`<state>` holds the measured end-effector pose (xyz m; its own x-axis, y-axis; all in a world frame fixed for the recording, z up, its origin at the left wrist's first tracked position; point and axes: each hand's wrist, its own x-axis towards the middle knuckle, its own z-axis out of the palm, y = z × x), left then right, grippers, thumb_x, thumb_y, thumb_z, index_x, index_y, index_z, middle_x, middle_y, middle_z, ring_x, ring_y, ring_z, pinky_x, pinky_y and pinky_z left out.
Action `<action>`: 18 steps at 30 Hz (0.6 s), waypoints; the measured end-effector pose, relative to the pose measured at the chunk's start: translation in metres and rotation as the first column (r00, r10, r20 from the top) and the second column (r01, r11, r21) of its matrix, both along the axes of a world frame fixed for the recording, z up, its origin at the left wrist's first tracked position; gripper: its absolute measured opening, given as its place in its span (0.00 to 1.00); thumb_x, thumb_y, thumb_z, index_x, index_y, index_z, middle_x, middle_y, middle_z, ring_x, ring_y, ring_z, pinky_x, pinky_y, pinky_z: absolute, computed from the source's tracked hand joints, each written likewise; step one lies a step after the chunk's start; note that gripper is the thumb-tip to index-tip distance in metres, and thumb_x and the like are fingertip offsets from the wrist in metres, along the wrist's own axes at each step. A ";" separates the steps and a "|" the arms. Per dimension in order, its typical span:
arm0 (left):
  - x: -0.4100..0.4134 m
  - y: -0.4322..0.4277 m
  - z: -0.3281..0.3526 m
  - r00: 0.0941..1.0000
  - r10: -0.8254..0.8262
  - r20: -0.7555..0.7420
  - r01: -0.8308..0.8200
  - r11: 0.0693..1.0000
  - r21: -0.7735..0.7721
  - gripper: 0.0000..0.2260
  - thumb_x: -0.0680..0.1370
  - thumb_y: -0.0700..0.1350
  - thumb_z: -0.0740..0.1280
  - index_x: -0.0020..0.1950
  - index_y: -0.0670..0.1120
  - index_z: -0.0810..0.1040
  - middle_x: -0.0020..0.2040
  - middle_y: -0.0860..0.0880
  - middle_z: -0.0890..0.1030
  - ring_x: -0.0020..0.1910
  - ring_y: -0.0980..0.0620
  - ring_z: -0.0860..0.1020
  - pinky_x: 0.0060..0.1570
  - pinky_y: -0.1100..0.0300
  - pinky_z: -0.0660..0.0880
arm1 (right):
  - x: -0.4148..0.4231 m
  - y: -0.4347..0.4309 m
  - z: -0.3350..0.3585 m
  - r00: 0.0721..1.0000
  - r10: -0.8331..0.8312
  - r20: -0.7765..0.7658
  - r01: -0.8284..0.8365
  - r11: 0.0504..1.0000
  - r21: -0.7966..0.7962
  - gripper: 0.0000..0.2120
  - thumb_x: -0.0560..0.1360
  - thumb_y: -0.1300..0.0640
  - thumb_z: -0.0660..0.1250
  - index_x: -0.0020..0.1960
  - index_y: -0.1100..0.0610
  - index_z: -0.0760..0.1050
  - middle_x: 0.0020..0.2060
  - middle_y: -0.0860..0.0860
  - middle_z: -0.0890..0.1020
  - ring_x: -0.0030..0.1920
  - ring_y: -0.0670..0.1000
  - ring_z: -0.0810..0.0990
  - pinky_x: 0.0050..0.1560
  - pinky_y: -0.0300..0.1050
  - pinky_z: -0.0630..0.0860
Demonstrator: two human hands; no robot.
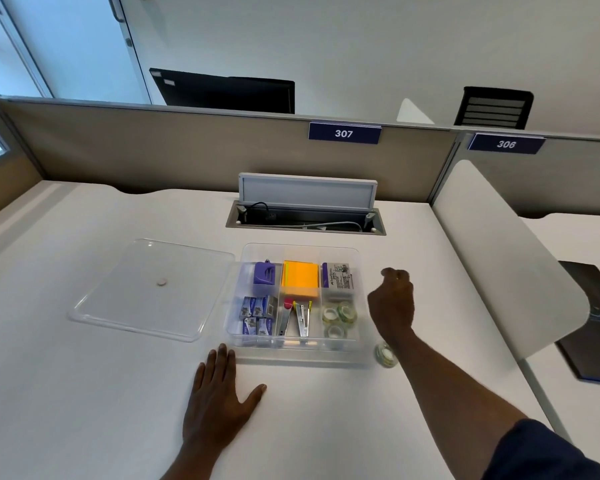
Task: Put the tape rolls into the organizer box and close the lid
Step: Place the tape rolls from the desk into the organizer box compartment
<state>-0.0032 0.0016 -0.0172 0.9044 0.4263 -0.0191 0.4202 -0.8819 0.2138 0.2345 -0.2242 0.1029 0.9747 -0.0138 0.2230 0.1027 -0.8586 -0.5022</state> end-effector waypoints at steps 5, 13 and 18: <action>-0.001 0.000 0.000 1.000 0.000 -0.002 0.000 1.000 0.005 0.44 0.71 0.74 0.47 0.76 0.43 0.55 0.78 0.45 0.55 0.77 0.47 0.53 0.75 0.50 0.52 | 0.001 -0.034 -0.012 0.915 -0.119 -0.385 0.063 0.986 -0.154 0.14 0.73 0.63 0.61 0.58 0.64 0.71 0.59 0.63 0.74 0.60 0.65 0.74 0.58 0.53 0.75; 0.002 -0.001 0.002 1.000 0.001 0.001 -0.001 1.000 0.006 0.44 0.71 0.73 0.46 0.76 0.42 0.57 0.78 0.44 0.57 0.77 0.46 0.55 0.75 0.49 0.53 | -0.012 -0.049 -0.026 0.779 0.019 -0.627 -0.209 0.950 -0.231 0.16 0.70 0.52 0.68 0.55 0.59 0.76 0.57 0.57 0.81 0.57 0.58 0.80 0.47 0.43 0.73; 0.000 -0.002 0.002 1.000 -0.004 0.000 0.004 1.000 0.018 0.44 0.71 0.73 0.46 0.76 0.42 0.57 0.77 0.43 0.57 0.77 0.45 0.55 0.75 0.49 0.54 | -0.021 -0.048 -0.032 0.773 0.058 -0.632 -0.313 0.901 -0.300 0.20 0.66 0.55 0.73 0.55 0.60 0.76 0.54 0.59 0.80 0.54 0.58 0.81 0.45 0.43 0.76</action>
<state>-0.0029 -0.0004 -0.0150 0.9062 0.4226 -0.0112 0.4163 -0.8874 0.1981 0.2137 -0.2718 0.0708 0.8807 0.1399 -0.4526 0.0706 -0.9835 -0.1666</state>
